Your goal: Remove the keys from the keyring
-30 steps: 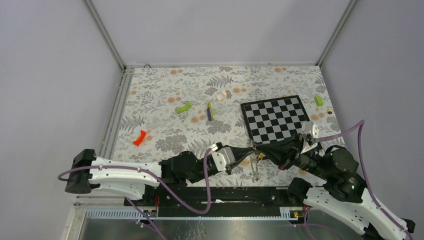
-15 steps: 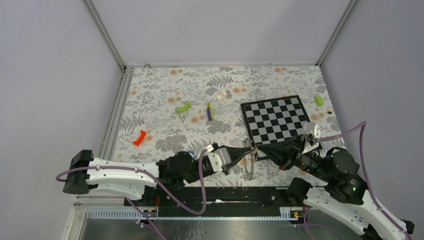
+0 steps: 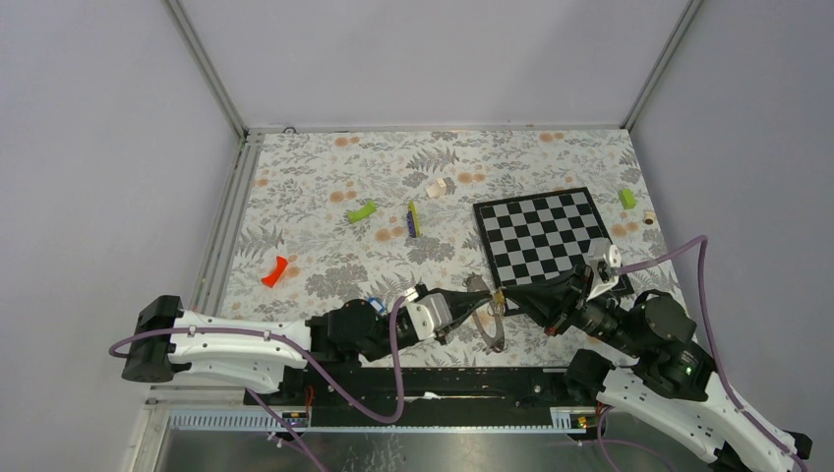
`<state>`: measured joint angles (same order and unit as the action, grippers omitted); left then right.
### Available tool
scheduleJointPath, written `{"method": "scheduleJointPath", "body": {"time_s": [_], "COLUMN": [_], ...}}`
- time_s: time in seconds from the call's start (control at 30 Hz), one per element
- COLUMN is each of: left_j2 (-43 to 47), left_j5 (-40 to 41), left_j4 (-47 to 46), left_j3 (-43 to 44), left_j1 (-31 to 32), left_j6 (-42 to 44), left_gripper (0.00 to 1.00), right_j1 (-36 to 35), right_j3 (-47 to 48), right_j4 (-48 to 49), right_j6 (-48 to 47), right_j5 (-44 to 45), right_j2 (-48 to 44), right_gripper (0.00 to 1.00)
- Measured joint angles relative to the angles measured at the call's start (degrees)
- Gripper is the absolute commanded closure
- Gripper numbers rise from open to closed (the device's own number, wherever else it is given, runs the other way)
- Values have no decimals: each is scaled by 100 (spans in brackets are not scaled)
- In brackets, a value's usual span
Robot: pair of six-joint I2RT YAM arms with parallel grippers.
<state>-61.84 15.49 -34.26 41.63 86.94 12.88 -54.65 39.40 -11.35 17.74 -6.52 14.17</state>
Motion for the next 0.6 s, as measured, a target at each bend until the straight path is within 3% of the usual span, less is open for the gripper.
{"method": "scheduleJointPath", "body": {"time_s": [0.6], "left_j2": [31], "left_j5": [4], "left_j4": [15], "left_j3": [-4], "left_j1": [-2], "left_j6": [81], "left_gripper": [100], "right_j1": [0], "right_j3": [-240], "right_j4": [105], "right_j6": [490], "right_j5": [2], "right_j2": [4], "right_gripper": [100]}}
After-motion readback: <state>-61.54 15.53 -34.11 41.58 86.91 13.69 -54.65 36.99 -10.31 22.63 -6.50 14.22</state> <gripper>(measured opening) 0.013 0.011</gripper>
